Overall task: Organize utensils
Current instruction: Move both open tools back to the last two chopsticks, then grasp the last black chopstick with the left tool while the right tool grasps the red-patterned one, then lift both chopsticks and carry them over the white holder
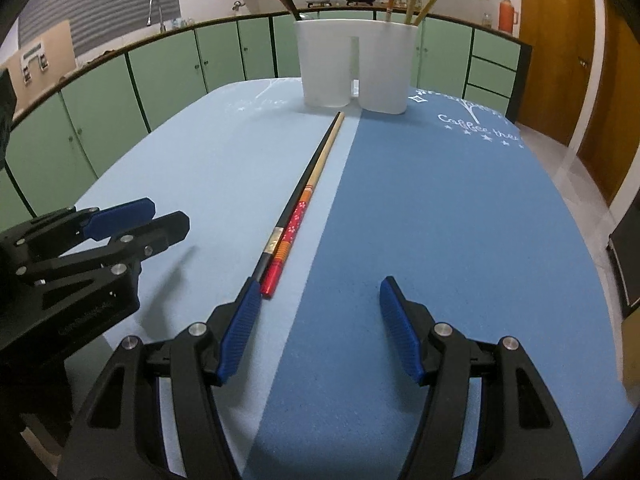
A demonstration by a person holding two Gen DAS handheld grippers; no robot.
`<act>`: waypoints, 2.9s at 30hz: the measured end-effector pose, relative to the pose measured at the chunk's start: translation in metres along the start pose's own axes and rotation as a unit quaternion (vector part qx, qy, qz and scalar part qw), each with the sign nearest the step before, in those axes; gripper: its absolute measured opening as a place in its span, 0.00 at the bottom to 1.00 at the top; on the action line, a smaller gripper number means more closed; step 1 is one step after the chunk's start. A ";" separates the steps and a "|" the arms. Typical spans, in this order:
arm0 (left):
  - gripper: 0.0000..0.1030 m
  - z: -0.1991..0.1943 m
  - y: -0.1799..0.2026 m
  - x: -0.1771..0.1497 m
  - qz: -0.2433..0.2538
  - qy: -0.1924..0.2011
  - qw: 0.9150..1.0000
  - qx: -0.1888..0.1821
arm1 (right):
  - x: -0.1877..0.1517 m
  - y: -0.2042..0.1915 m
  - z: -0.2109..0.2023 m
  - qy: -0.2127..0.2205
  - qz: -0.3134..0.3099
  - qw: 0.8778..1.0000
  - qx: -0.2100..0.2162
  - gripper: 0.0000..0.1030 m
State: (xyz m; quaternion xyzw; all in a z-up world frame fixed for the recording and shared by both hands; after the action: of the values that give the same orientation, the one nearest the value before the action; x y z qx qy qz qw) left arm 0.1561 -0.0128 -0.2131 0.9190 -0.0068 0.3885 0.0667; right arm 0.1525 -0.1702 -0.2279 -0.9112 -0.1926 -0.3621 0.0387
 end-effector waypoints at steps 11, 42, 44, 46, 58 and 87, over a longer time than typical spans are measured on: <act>0.38 -0.002 -0.001 0.000 -0.004 0.004 1.000 -0.001 | 0.001 0.022 -0.005 0.007 0.029 1.000 -0.001 0.49; 0.38 -0.002 0.054 -0.013 -0.013 -0.014 0.999 -0.049 | -0.010 0.061 -0.024 0.021 0.080 0.996 -0.021 0.05; 0.36 0.001 0.058 -0.015 -0.014 -0.021 0.998 -0.049 | -0.010 0.063 -0.024 0.021 0.083 0.996 -0.021 0.05; 0.29 0.006 0.062 -0.018 -0.015 -0.028 0.998 -0.051 | -0.011 0.064 -0.025 0.021 0.084 0.996 -0.021 0.05; 0.07 0.005 0.070 -0.019 0.000 -0.021 0.999 -0.029 | -0.011 0.064 -0.027 0.021 0.082 0.996 -0.018 0.05; 0.06 -0.120 0.084 0.130 0.028 0.167 0.983 -0.071 | 0.118 0.100 -0.138 0.147 0.063 0.987 -0.008 0.05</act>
State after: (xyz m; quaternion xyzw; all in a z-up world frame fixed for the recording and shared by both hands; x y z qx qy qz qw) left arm 0.1563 -0.0757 -0.0276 0.8335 -0.0488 0.5369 0.1207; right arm 0.1795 -0.2535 -0.0395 -0.8587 -0.1247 -0.4902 0.0822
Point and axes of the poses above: each gripper's, at about its wrist camera, not at the fingertips, and z roughly the way its jaws point, y to its right, x to its top, the point moved 5 cm from there along z, roughly the way its jaws point, and after that the axes turned 8 degrees about -z, right-handed, at the moved point
